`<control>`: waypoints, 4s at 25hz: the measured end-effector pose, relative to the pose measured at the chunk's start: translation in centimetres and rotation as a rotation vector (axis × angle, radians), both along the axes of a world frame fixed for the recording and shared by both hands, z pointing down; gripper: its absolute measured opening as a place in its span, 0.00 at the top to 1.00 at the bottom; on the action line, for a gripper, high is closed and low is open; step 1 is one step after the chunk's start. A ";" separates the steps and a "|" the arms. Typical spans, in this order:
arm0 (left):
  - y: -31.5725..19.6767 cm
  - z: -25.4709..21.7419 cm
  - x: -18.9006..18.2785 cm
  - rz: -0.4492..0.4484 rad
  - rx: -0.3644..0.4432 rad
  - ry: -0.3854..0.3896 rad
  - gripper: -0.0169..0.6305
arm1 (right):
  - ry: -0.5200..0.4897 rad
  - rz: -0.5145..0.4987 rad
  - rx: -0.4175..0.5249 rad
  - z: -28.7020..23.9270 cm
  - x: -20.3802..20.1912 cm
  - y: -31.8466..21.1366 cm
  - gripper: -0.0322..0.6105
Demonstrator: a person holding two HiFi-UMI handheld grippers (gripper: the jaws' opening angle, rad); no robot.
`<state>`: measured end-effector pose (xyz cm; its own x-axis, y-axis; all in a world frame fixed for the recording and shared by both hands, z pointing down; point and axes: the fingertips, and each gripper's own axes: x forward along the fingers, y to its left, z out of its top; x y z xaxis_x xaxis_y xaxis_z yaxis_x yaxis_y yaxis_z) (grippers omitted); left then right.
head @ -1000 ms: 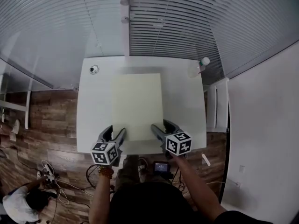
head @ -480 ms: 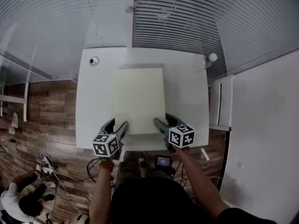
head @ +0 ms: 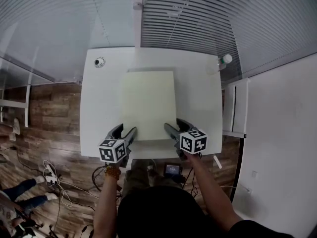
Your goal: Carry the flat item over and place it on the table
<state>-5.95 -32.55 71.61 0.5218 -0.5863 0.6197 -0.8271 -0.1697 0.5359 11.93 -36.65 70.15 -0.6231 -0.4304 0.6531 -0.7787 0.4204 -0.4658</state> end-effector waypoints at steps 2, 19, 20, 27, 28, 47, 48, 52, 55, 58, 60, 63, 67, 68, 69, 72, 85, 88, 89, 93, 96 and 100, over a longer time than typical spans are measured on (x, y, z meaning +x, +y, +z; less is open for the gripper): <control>0.0 0.1 0.1 0.001 -0.005 0.000 0.56 | 0.007 -0.002 0.000 0.1 0.1 0.0 0.52; -0.9 1.4 -0.3 0.012 -0.004 -0.061 0.56 | 0.045 0.000 0.002 1.7 -0.3 -0.6 0.52; -1.0 1.4 -0.3 0.012 -0.003 -0.063 0.56 | 0.045 0.001 0.001 1.8 -0.3 -0.7 0.52; -1.7 1.3 -0.6 0.019 0.010 -0.054 0.55 | 0.028 0.023 0.011 1.6 -0.5 -1.3 0.52; -1.6 1.1 -0.7 0.023 0.023 -0.056 0.55 | 0.017 0.030 0.019 1.4 -0.5 -1.3 0.52; 4.9 -2.1 0.5 0.071 0.192 -0.269 0.57 | 0.133 -0.041 0.291 -3.3 0.0 4.2 0.61; 5.3 -2.3 0.7 0.071 0.198 -0.278 0.58 | 0.135 -0.044 0.298 -3.4 0.0 4.8 0.61; 7.0 -3.1 1.1 0.073 0.218 -0.301 0.61 | 0.140 -0.067 0.320 -4.0 -0.3 7.1 0.66; 8.3 -4.0 1.8 0.077 0.243 -0.320 0.77 | 0.147 -0.101 0.333 -4.5 -0.4 9.1 0.67; 9.8 -4.9 3.0 0.080 0.276 -0.328 0.81 | 0.156 -0.118 0.351 -4.8 -0.1 11.0 0.70; 11.3 -4.9 4.0 0.092 0.293 -0.324 0.86 | 0.169 -0.119 0.372 -5.1 0.0 12.1 0.71; 13.5 -5.2 4.9 0.106 0.304 -0.330 0.87 | 0.193 -0.116 0.422 -5.9 0.1 13.5 0.71; 16.3 -5.7 5.0 0.099 0.320 -0.356 0.89 | 0.189 -0.116 0.468 -6.7 -0.2 15.5 0.76; 17.0 -5.8 4.9 0.095 0.323 -0.364 0.90 | 0.185 -0.116 0.476 -6.9 -0.3 16.1 0.78; 17.8 -5.9 4.9 0.090 0.324 -0.374 0.91 | 0.179 -0.116 0.483 -7.1 -0.5 16.8 0.78; 20.1 -6.2 4.7 0.079 0.333 -0.400 0.92 | 0.164 -0.116 0.504 -7.3 -0.8 18.9 0.78; 25.3 -8.4 1.4 0.134 0.388 -0.351 0.93 | 0.207 -0.107 0.537 -9.2 -5.8 26.7 0.95; 26.3 -9.5 0.3 0.148 0.418 -0.334 0.93 | 0.209 -0.095 0.545 -10.0 -7.5 28.2 0.95; 26.5 -9.6 -0.2 0.151 0.428 -0.329 0.93 | 0.220 -0.093 0.549 -10.1 -8.0 28.5 0.95; 28.6 -9.9 -1.6 0.171 0.441 -0.294 0.93 | 0.213 -0.032 0.525 -10.6 -9.5 30.8 0.95; 29.4 -10.3 -1.8 0.190 0.462 -0.273 0.93 | 0.221 -0.004 0.531 -11.0 -9.8 31.9 0.95; 29.5 -10.3 -1.5 0.215 0.498 -0.264 0.93 | 0.229 0.012 0.526 -10.2 -10.0 32.4 0.95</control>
